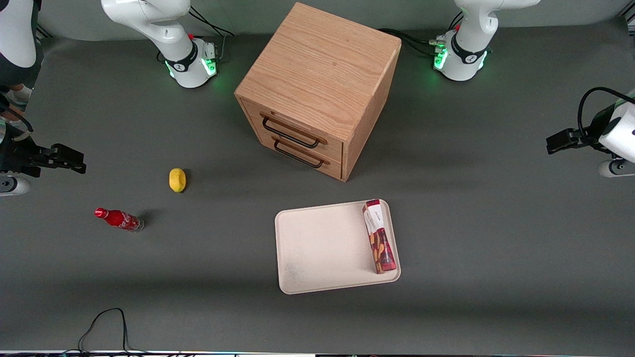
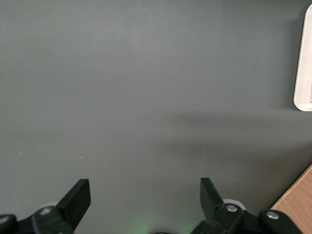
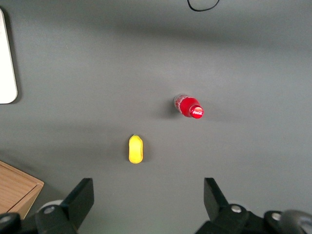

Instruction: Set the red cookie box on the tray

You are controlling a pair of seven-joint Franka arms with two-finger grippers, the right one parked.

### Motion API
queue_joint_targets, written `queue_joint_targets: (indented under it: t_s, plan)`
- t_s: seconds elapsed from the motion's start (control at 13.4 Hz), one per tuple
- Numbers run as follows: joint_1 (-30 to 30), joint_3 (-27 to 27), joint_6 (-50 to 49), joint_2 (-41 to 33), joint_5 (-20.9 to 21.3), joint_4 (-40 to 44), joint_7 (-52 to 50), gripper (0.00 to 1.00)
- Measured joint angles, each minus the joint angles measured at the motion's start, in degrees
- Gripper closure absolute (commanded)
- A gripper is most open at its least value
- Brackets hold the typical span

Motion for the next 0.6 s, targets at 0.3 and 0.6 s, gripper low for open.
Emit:
queue_joint_targets:
  t_s: [0.3,0.6]
  plan:
    - [-2.02,1.61,-0.95,0.05,0.0,0.9,-1.44,0.0]
    - [-2.34,2.33,-1.34,0.06,0.0,1.2,-1.55,0.0]
